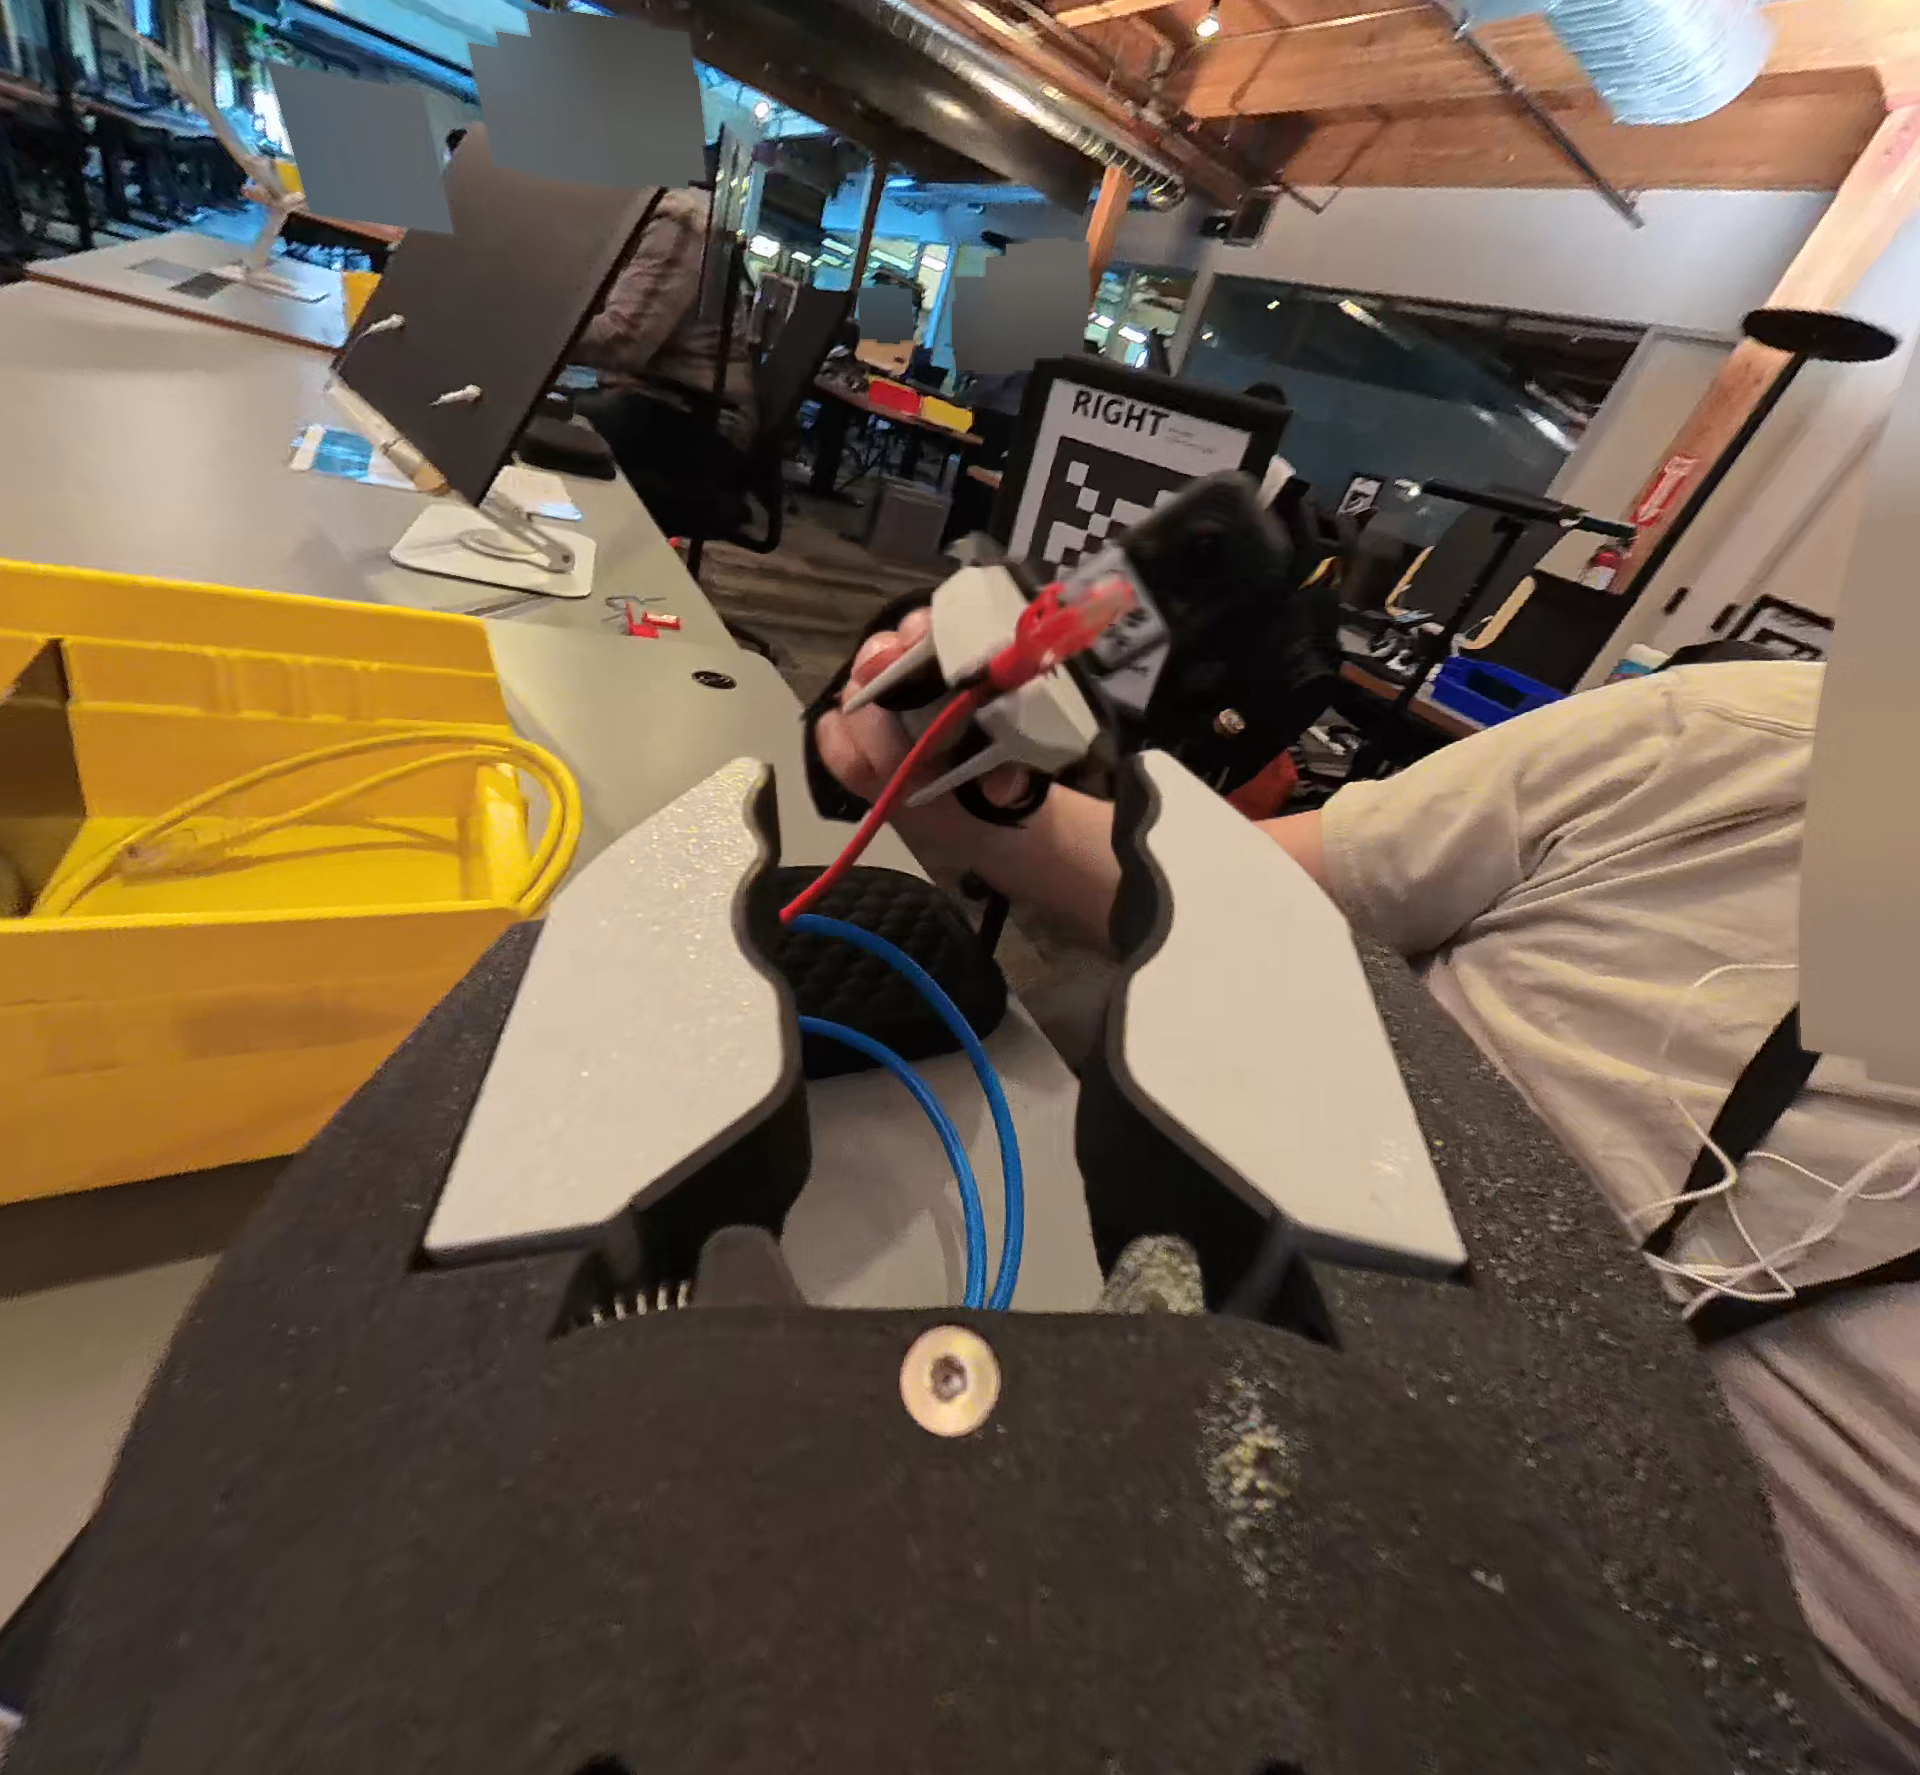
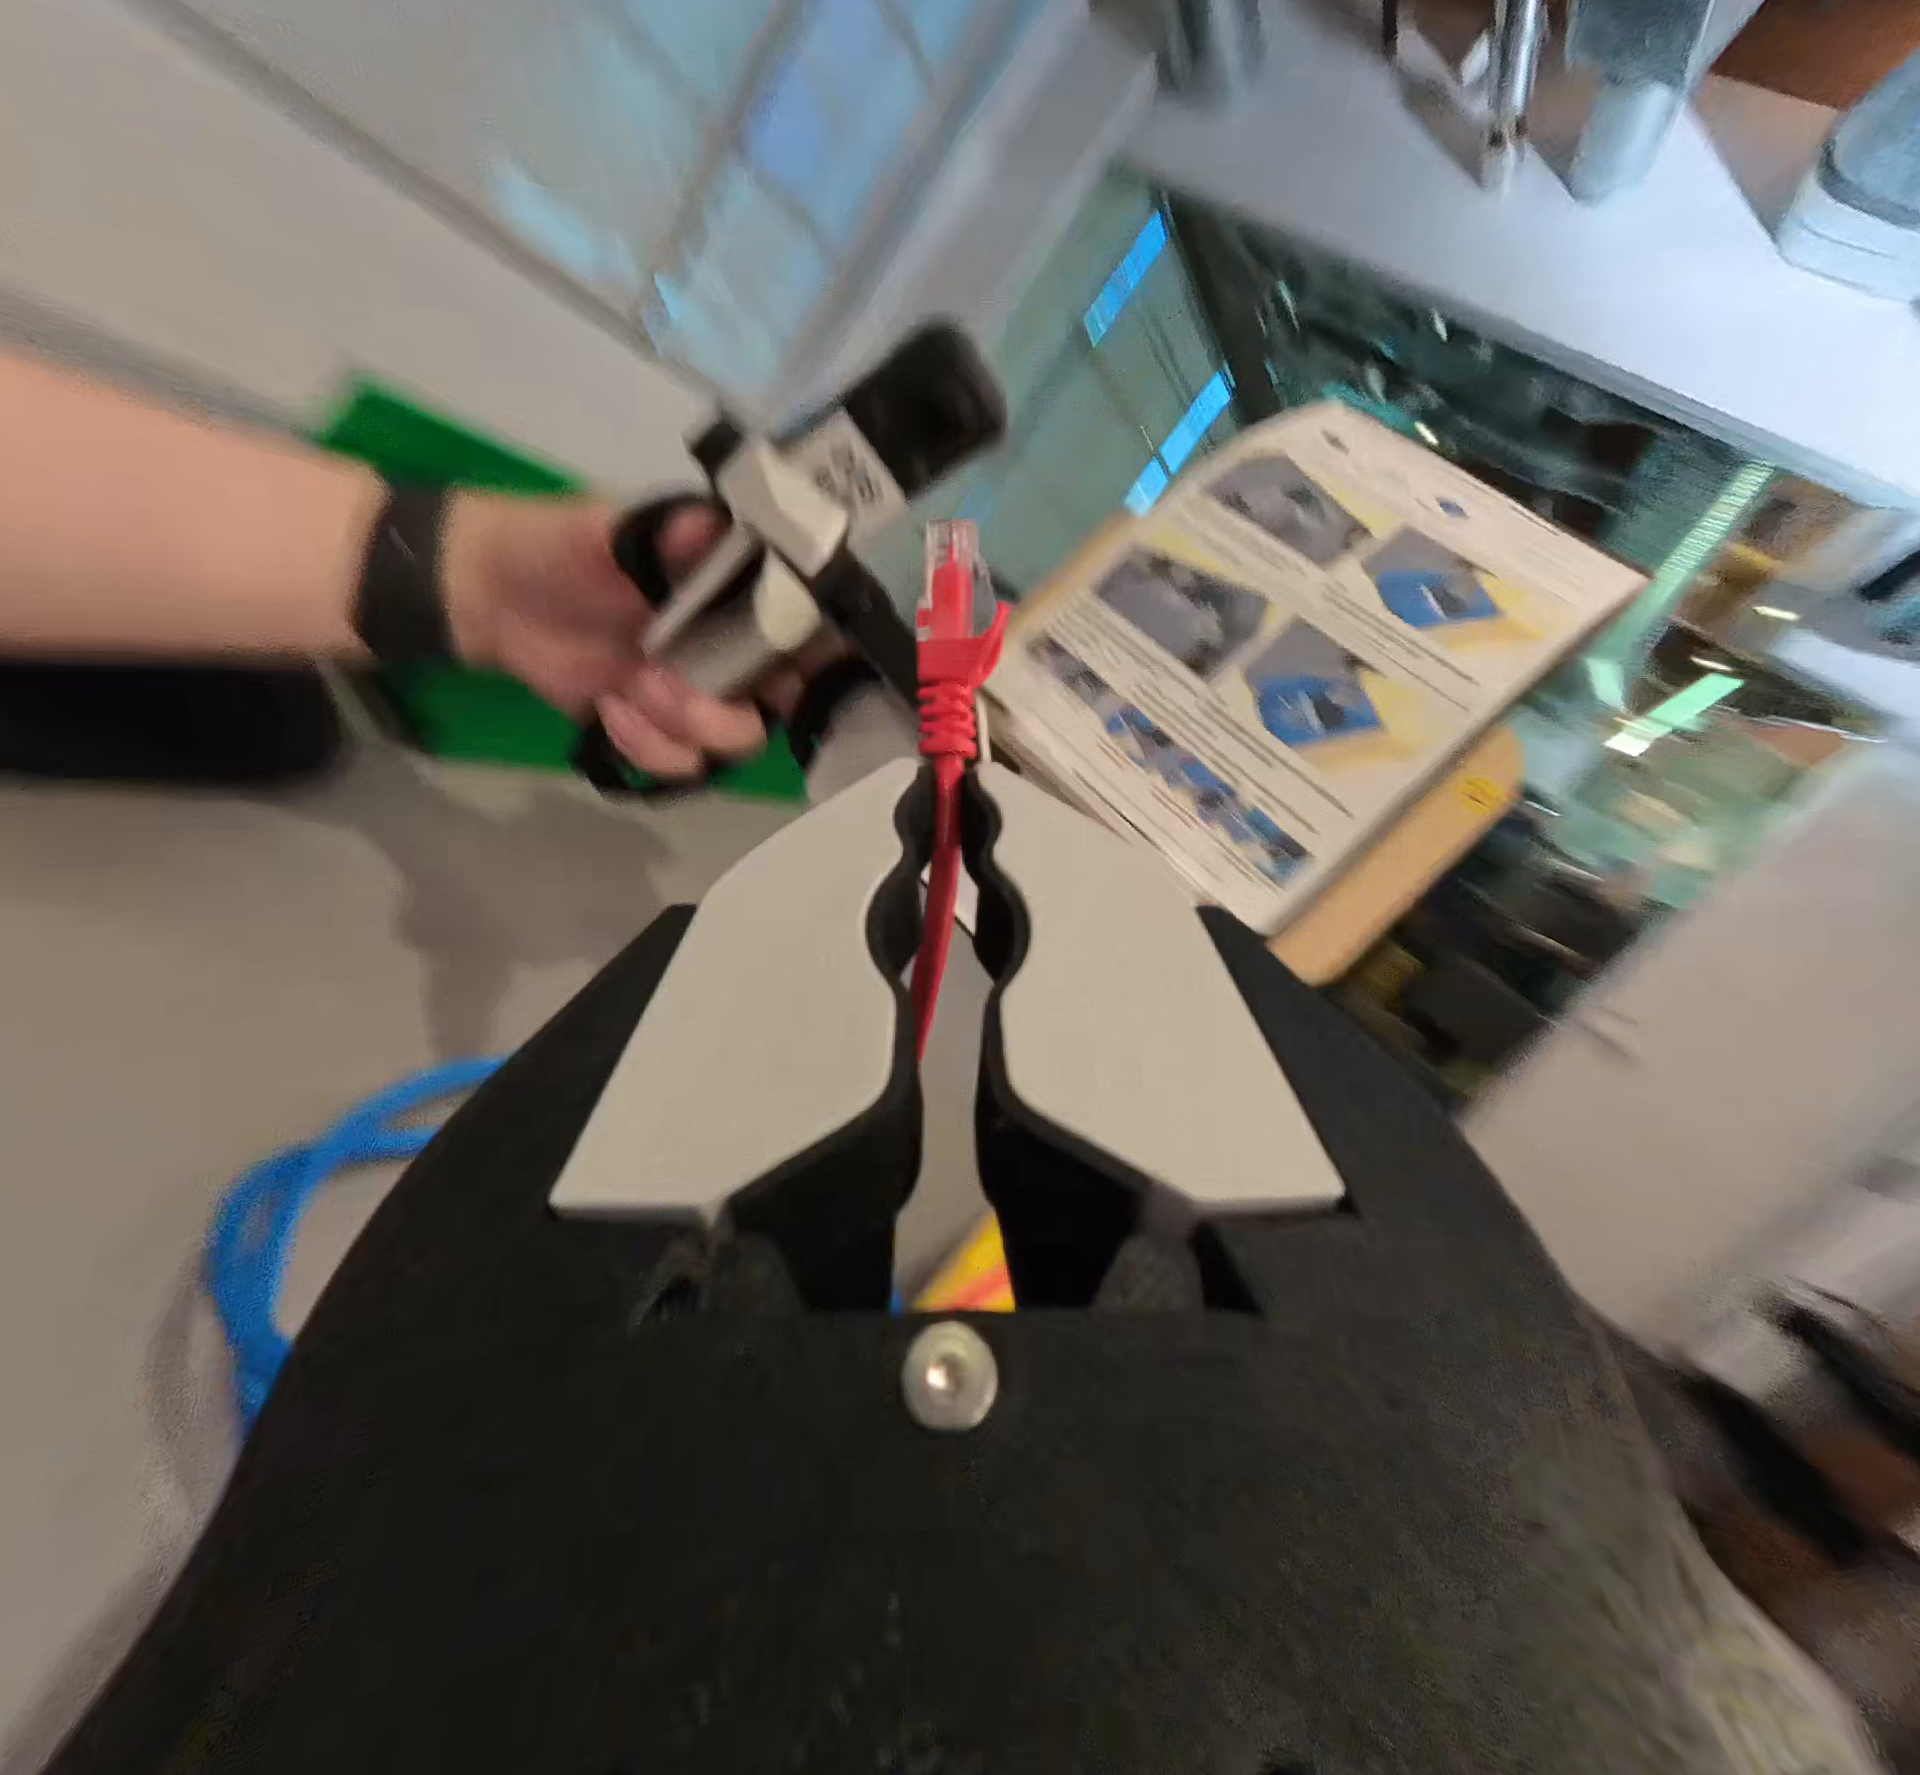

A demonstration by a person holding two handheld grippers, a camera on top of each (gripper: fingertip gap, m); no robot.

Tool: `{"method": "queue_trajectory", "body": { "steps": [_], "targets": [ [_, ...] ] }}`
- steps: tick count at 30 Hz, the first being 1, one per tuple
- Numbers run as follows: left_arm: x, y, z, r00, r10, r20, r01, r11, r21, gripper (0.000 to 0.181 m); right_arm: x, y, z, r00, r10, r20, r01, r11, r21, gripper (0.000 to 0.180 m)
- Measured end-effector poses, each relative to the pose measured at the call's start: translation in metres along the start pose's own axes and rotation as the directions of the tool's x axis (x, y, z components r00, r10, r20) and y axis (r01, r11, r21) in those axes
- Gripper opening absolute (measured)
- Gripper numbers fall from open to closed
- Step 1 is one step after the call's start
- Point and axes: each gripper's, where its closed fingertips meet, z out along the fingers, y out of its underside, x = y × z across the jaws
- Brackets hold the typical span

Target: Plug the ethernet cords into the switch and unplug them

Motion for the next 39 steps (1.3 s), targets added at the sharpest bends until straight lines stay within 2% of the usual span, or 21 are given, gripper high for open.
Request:
{"method": "queue_trajectory", "body": {
  "steps": [3, 6, 12, 16, 19, 21, 25, 26, 28, 29, 31, 32, 33, 36, 39],
  "targets": [
    [0.006, 0.003, 0.005, 0.998, -0.028, -0.065, 0.028, 1.0, 0.0, 0.06, 0.018, -0.021, -0.021, 0.979, 0.201, 0.04, -0.204, 0.948, 0.242, 0.005],
    [0.006, 0.011, 0.011, 0.997, -0.034, -0.072, 0.031, 0.999, -0.039, 0.06, 0.029, -0.023, -0.03, 0.967, 0.252, 0.026, -0.248, 0.922, 0.299, 0.005],
    [0.004, 0.018, 0.011, 0.995, -0.054, -0.079, 0.049, 0.997, -0.066, 0.057, 0.032, -0.024, -0.023, 0.983, 0.182, -0.002, -0.176, 0.955, 0.239, 0.005],
    [-0.022, 0.023, 0.001, 0.995, -0.089, 0.048, 0.092, 0.994, -0.063, 0.054, 0.074, -0.057, 0.0, 0.993, 0.114, -0.014, -0.111, 0.985, 0.132, 0.004],
    [-0.061, 0.044, -0.01, 0.962, -0.034, 0.269, 0.076, 0.986, -0.146, 0.068, 0.096, -0.092, 0.022, 0.999, 0.036, 0.032, -0.038, 0.998, 0.048, 0.004],
    [-0.08, 0.06, -0.017, 0.931, 0.005, 0.365, 0.081, 0.973, -0.218, 0.076, 0.099, -0.106, 0.035, 0.997, 0.015, 0.075, -0.013, 1.0, -0.025, 0.005],
    [-0.095, 0.089, -0.009, 0.902, 0.098, 0.421, 0.067, 0.931, -0.359, 0.097, 0.086, -0.116, 0.046, 0.991, -0.073, 0.116, 0.082, 0.993, -0.081, 0.004],
    [-0.093, 0.095, -0.002, 0.907, 0.106, 0.408, 0.068, 0.919, -0.389, 0.098, 0.082, -0.117, 0.047, 0.989, -0.087, 0.117, 0.098, 0.991, -0.088, 0.004],
    [-0.08, 0.1, 0.016, 0.938, 0.069, 0.34, 0.078, 0.912, -0.402, 0.088, 0.079, -0.116, 0.047, 0.99, -0.089, 0.109, 0.099, 0.991, -0.091, 0.005],
    [-0.072, 0.1, 0.024, 0.951, 0.049, 0.304, 0.081, 0.913, -0.4, 0.074, 0.077, -0.116, 0.047, 0.991, -0.082, 0.11, 0.091, 0.992, -0.087, 0.004],
    [-0.074, 0.107, 0.03, 0.944, 0.061, 0.325, 0.097, 0.888, -0.449, 0.026, 0.077, -0.115, 0.047, 0.992, -0.072, 0.103, 0.081, 0.994, -0.08, 0.004],
    [-0.077, 0.11, 0.03, 0.936, 0.085, 0.343, 0.096, 0.873, -0.479, 0.009, 0.078, -0.112, 0.047, 0.992, -0.069, 0.105, 0.079, 0.993, -0.089, 0.005],
    [-0.076, 0.111, 0.031, 0.936, 0.111, 0.335, 0.071, 0.87, -0.488, 0.001, 0.078, -0.108, 0.047, 0.992, -0.067, 0.106, 0.079, 0.991, -0.111, 0.005],
    [-0.071, 0.095, 0.027, 0.937, 0.122, 0.327, 0.038, 0.896, -0.443, 0.0, 0.071, -0.083, 0.043, 0.988, 0.007, 0.154, 0.027, 0.975, -0.221, 0.005],
    [-0.064, 0.057, 0.015, 0.946, 0.016, 0.323, 0.07, 0.965, -0.252, 0.0, 0.052, -0.051, 0.029, 0.976, 0.097, 0.195, -0.025, 0.939, -0.342, 0.005]
  ]
}}
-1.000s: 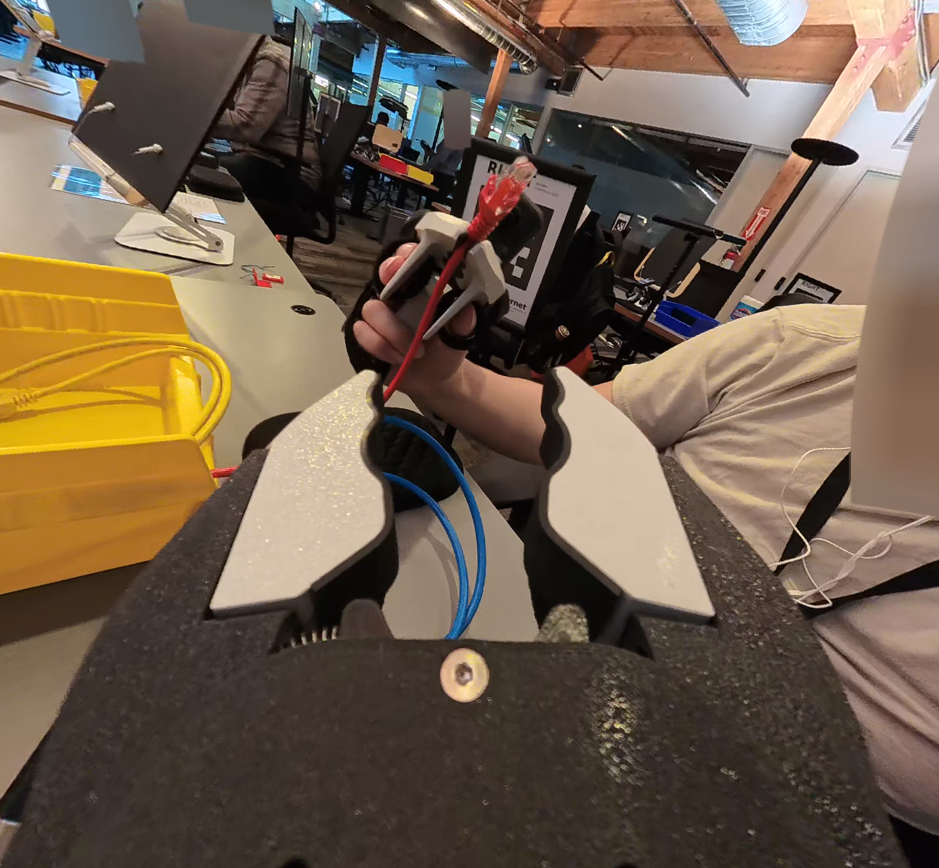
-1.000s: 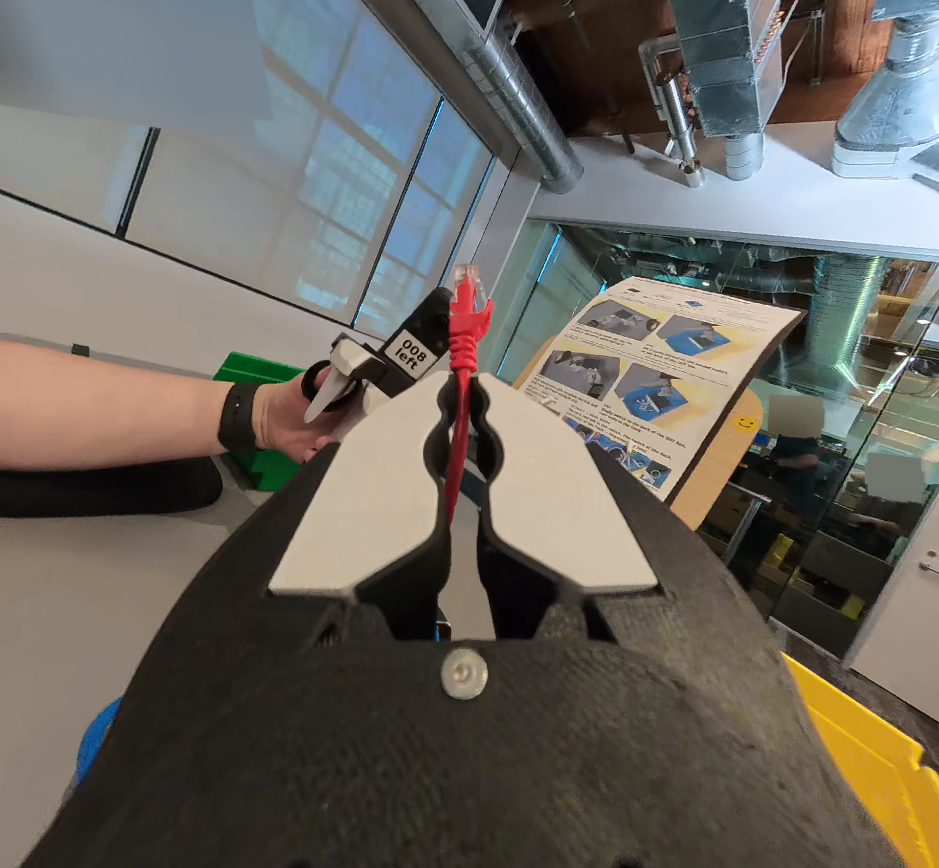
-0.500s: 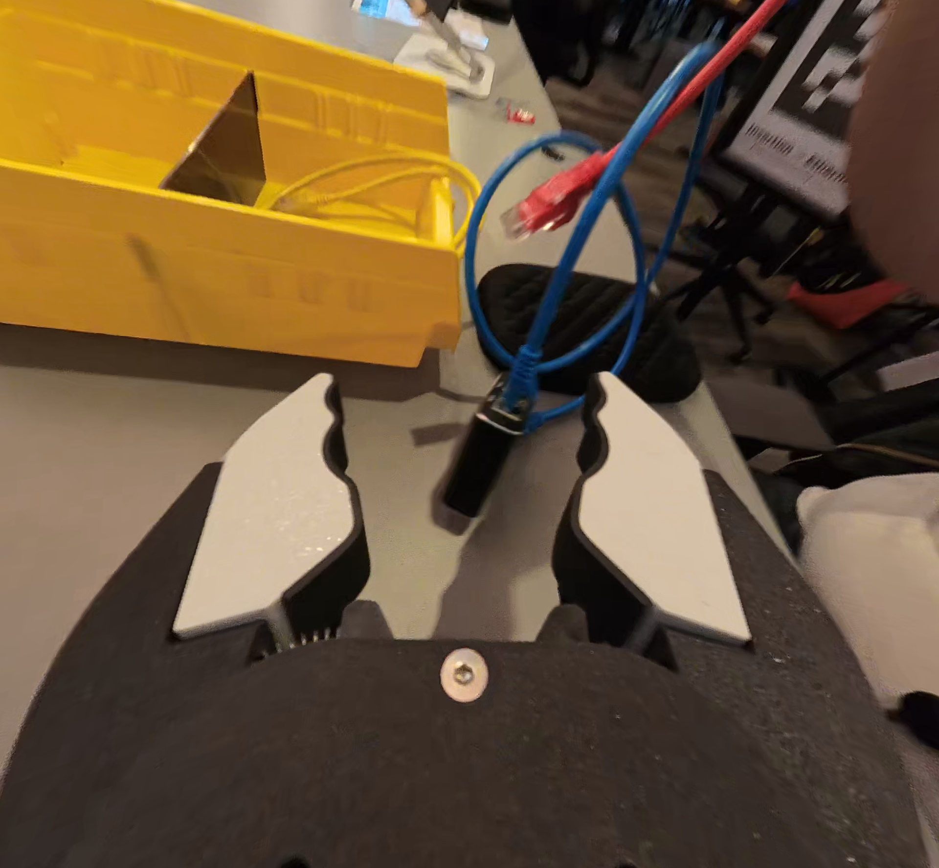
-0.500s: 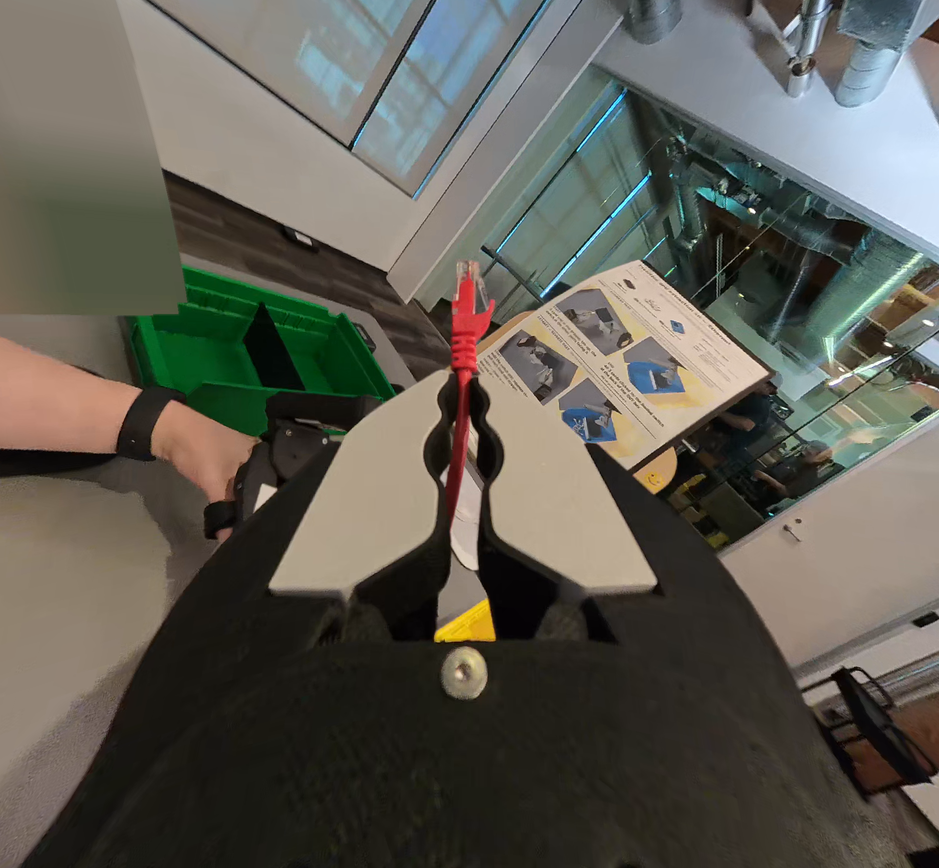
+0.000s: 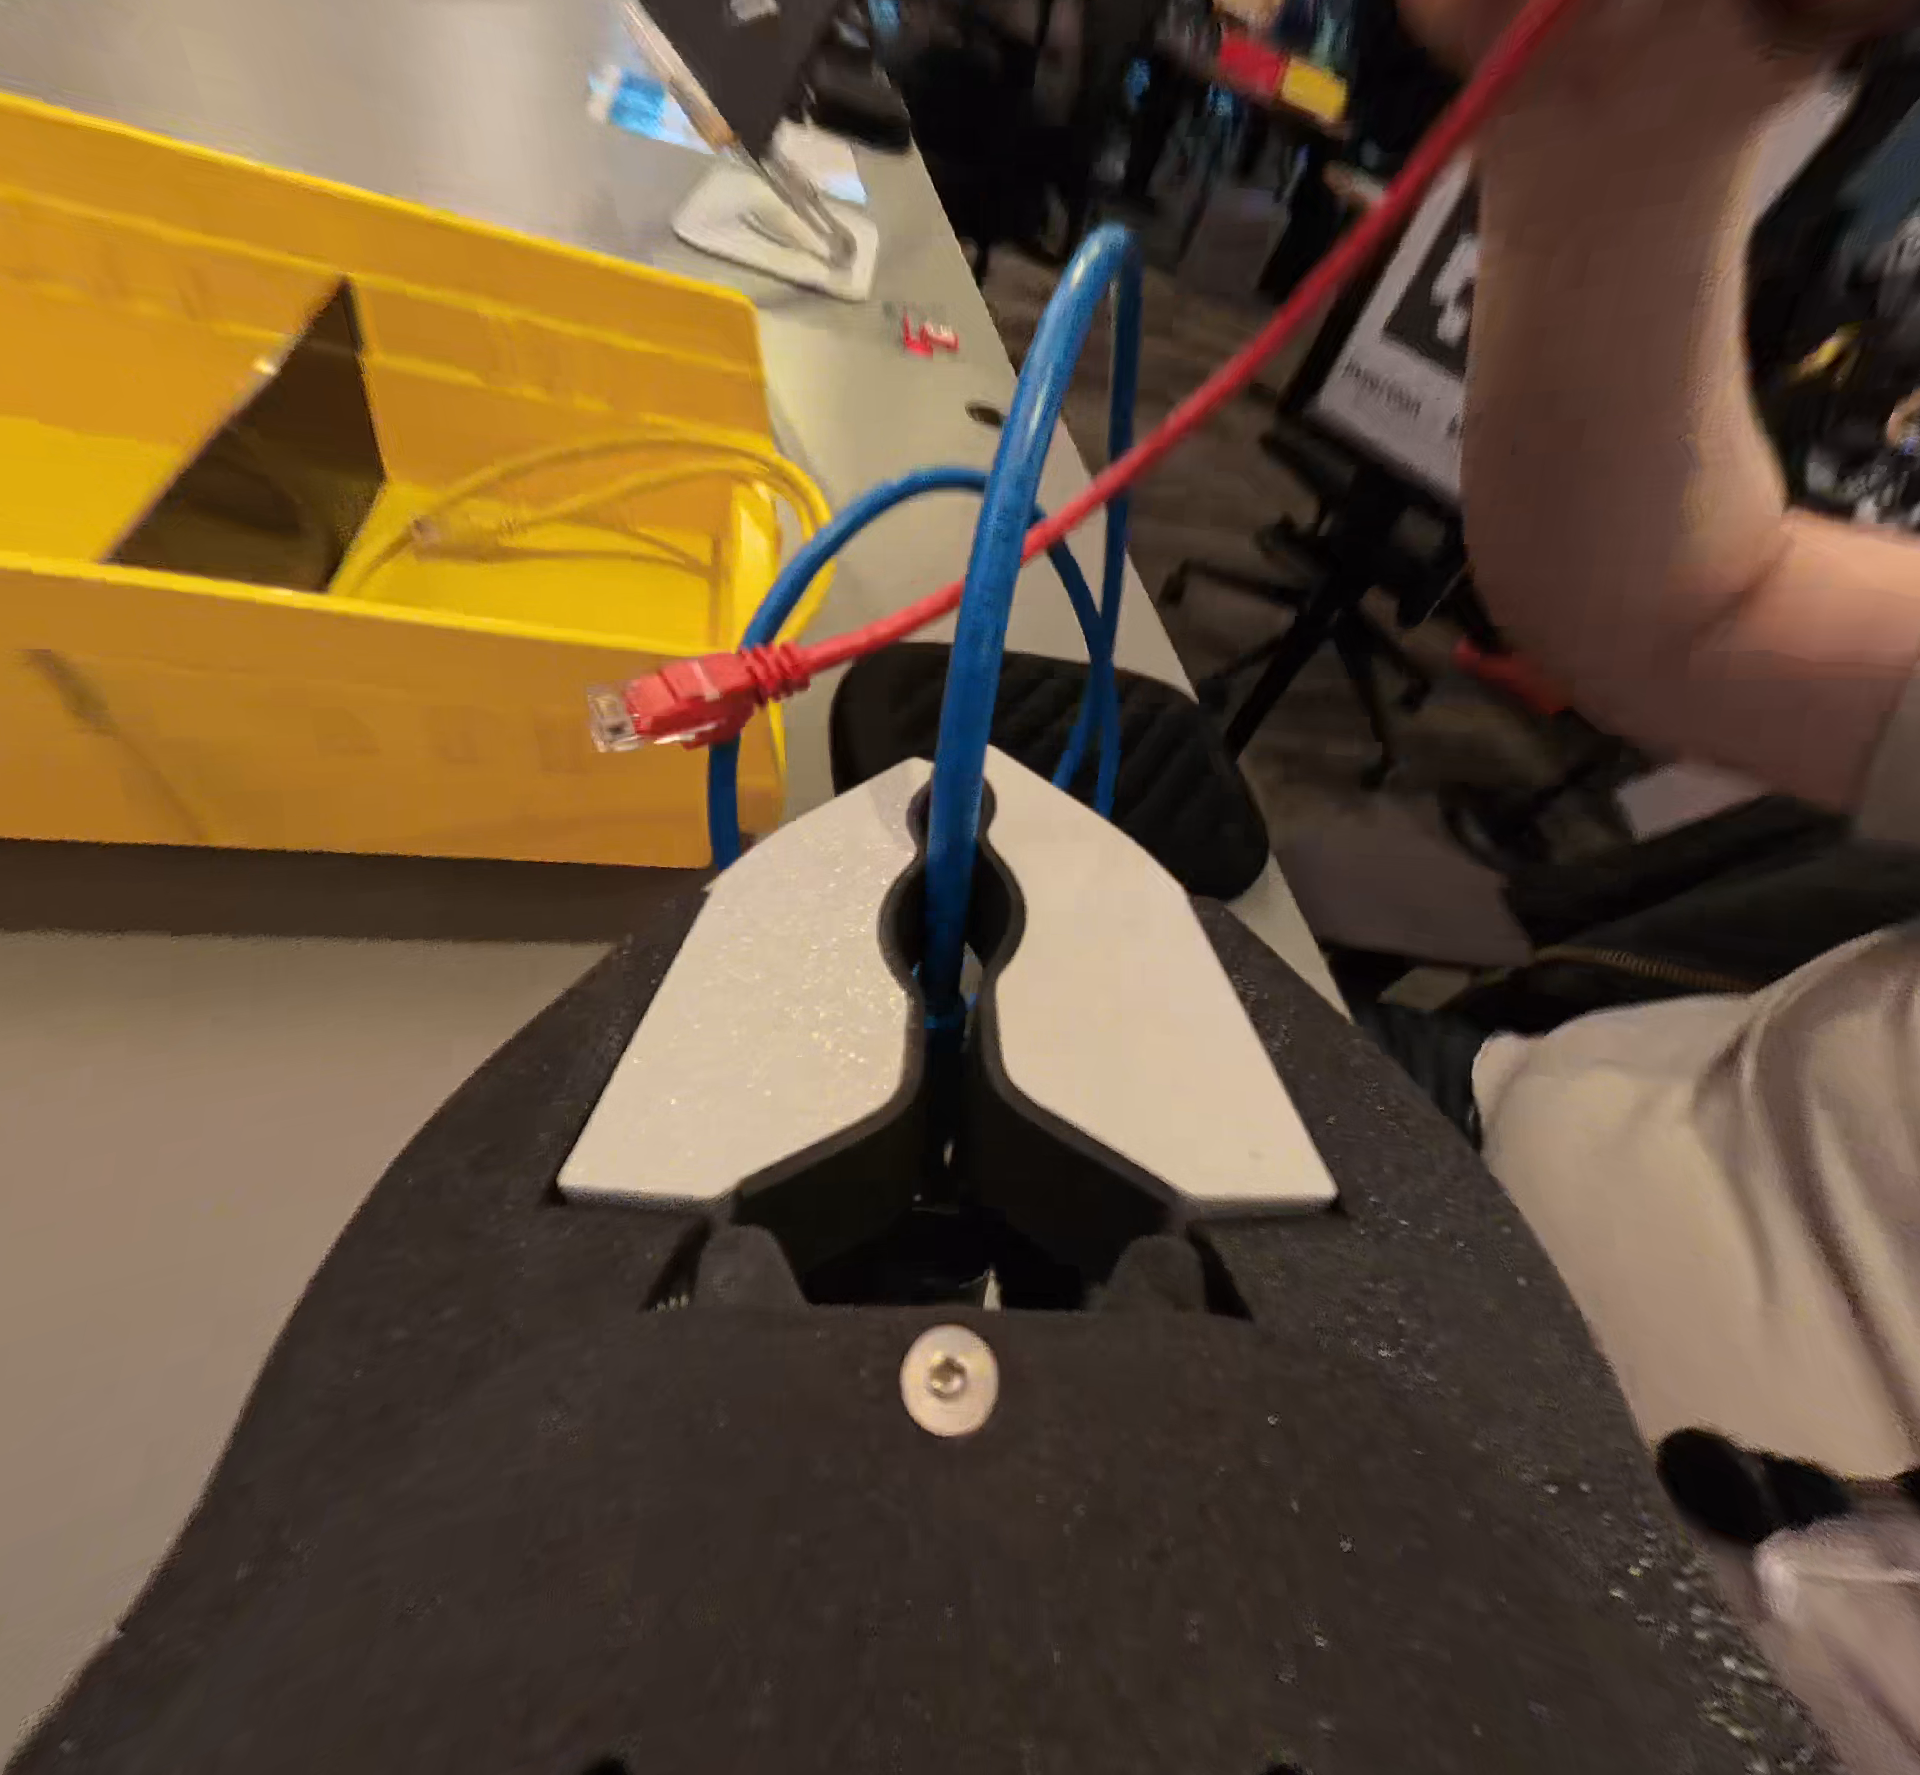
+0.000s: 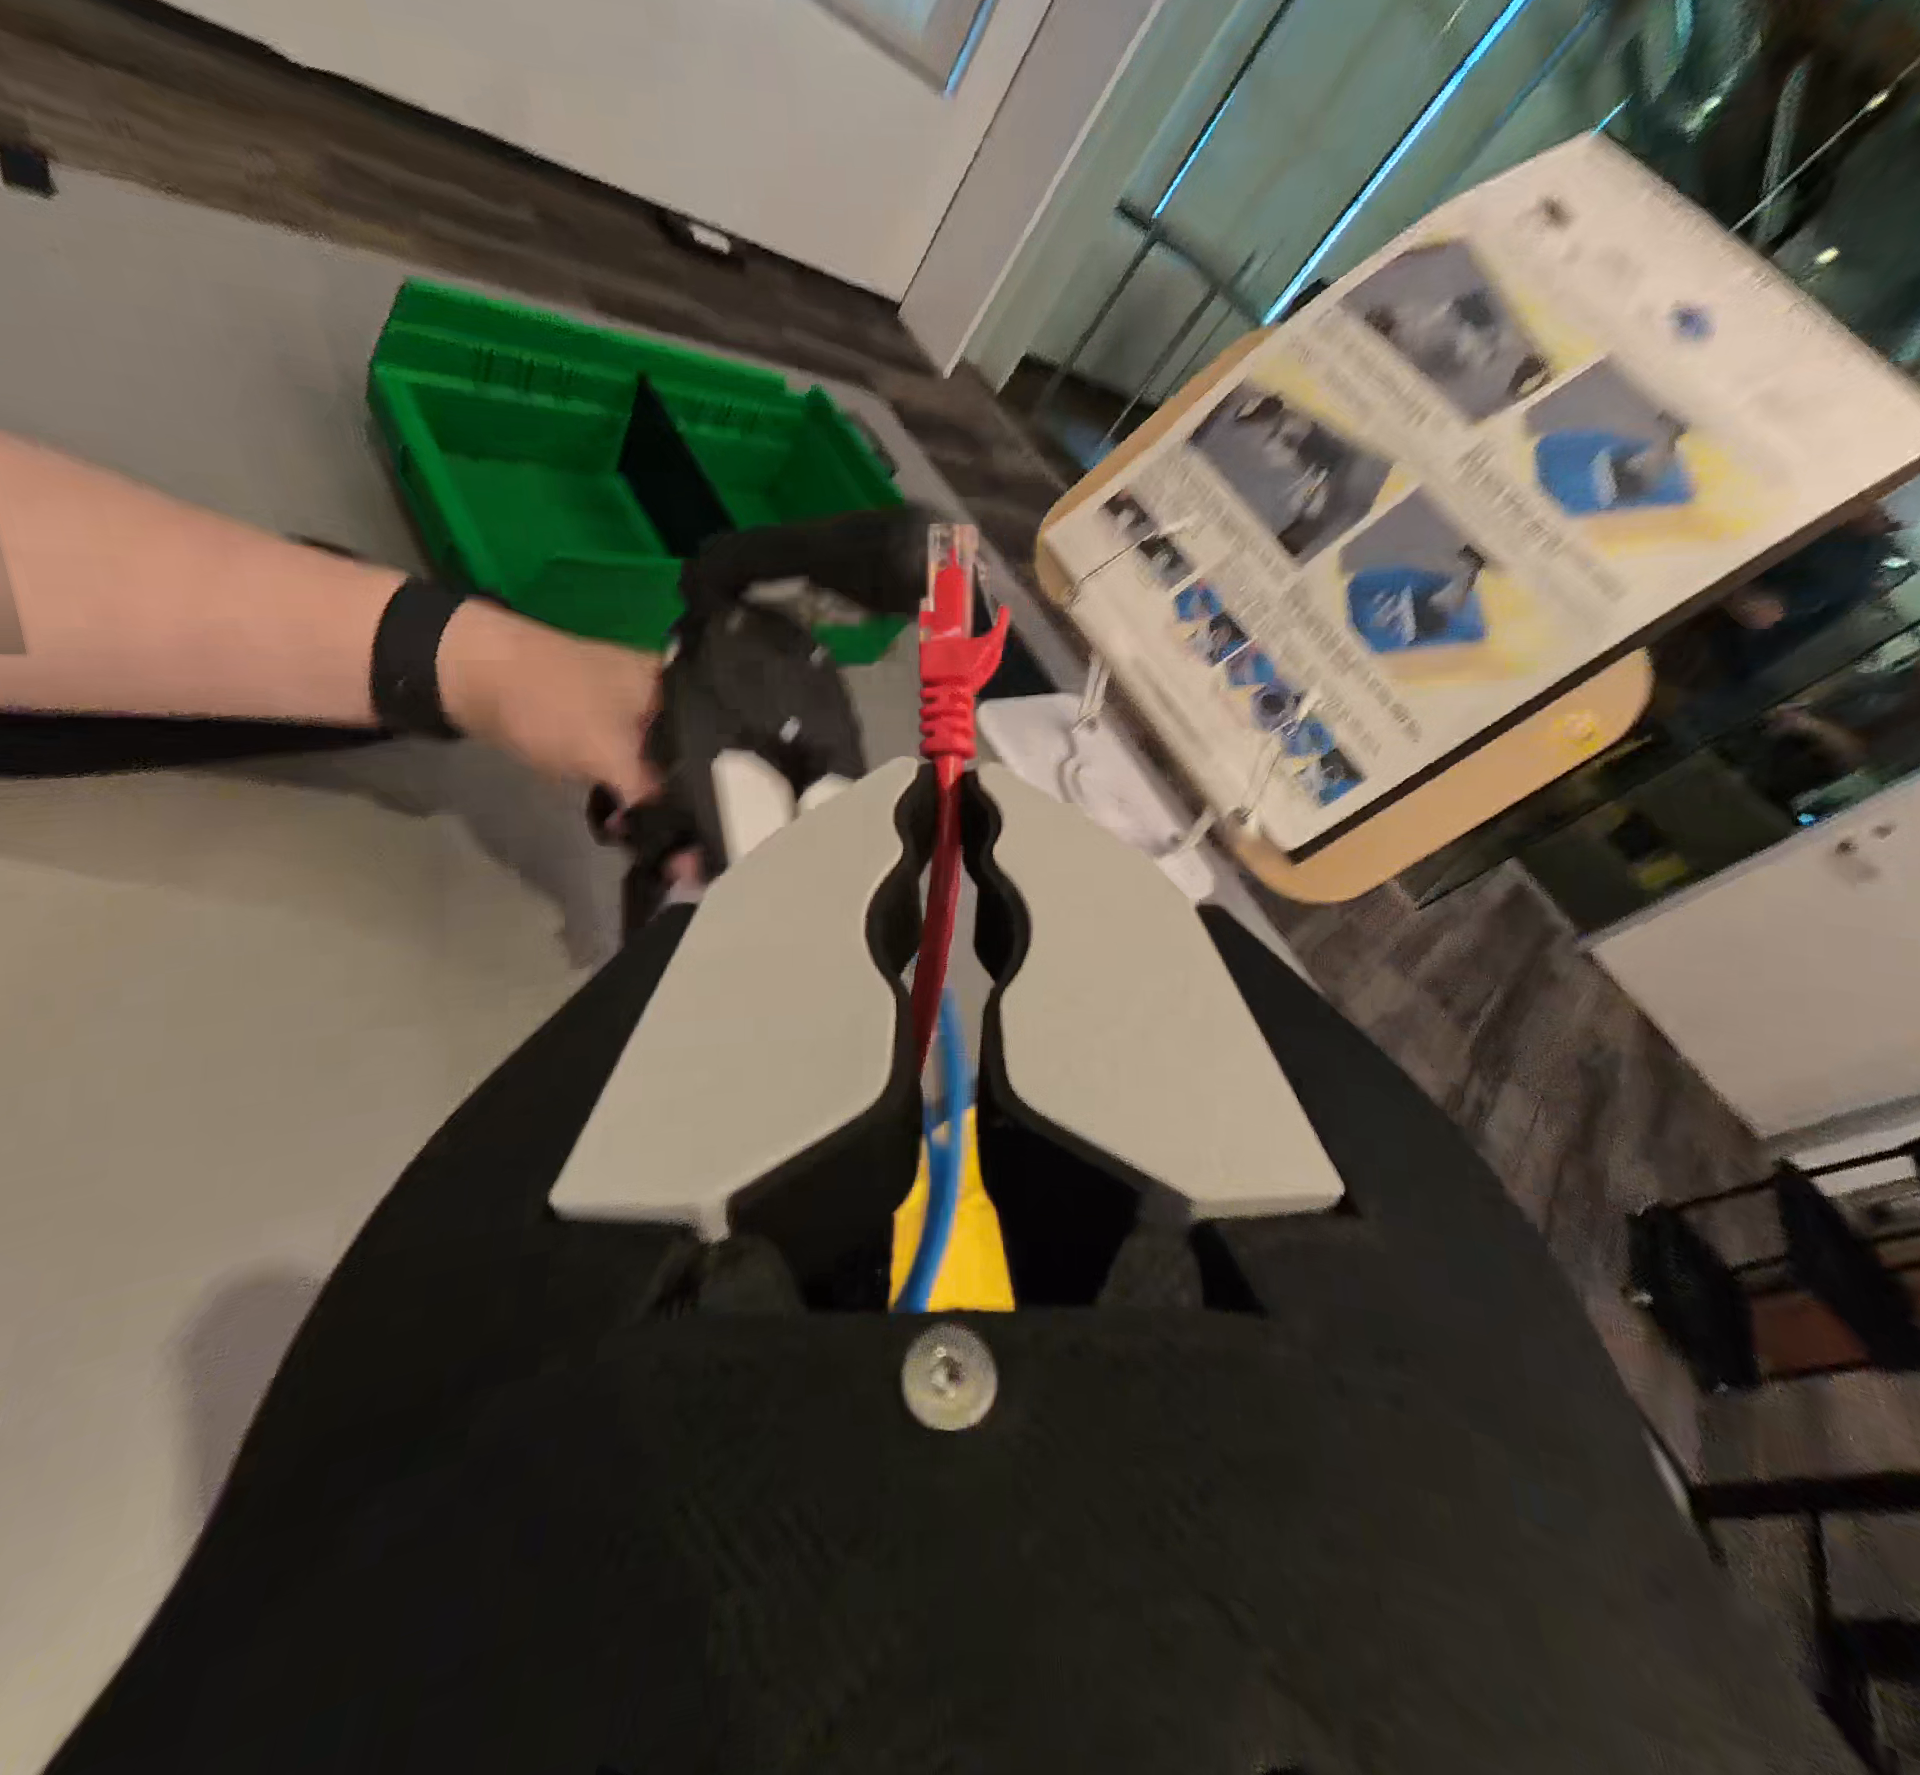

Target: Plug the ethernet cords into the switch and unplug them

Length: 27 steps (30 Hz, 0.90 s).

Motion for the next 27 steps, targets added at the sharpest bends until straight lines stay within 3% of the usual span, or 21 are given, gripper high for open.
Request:
{"method": "queue_trajectory", "body": {
  "steps": [2, 5, 10, 14, 20, 27],
  "targets": [
    [-0.012, -0.002, -0.015, 0.998, -0.048, 0.044, 0.048, 0.999, 0.008, 0.0, -0.021, 0.003, -0.005, 0.998, 0.036, 0.06, -0.039, 0.999, 0.036, 0.005],
    [-0.028, 0.013, -0.027, 0.992, -0.025, 0.12, 0.034, 0.997, -0.073, 0.0, -0.03, -0.025, -0.021, 0.993, 0.076, 0.088, -0.09, 0.982, 0.167, 0.006],
    [-0.037, 0.027, -0.035, 0.984, -0.003, 0.178, 0.034, 0.985, -0.172, 0.0, 0.01, -0.087, -0.056, 0.983, 0.147, 0.11, -0.176, 0.924, 0.338, 0.005],
    [-0.03, 0.035, -0.035, 0.99, 0.002, 0.139, 0.03, 0.973, -0.229, 0.0, 0.066, -0.092, -0.072, 0.991, 0.133, -0.032, -0.117, 0.944, 0.308, 0.005],
    [-0.008, 0.04, -0.038, 0.996, 0.058, 0.061, -0.036, 0.947, -0.319, 0.0, 0.133, -0.035, -0.078, 0.968, 0.054, -0.246, -0.013, 0.987, 0.161, 0.005],
    [0.022, 0.022, -0.045, 0.992, 0.066, -0.107, -0.087, 0.974, -0.211, 0.0, 0.147, 0.094, -0.047, 0.953, 0.053, -0.3, -0.13, 0.961, -0.242, 0.005]
  ]
}}
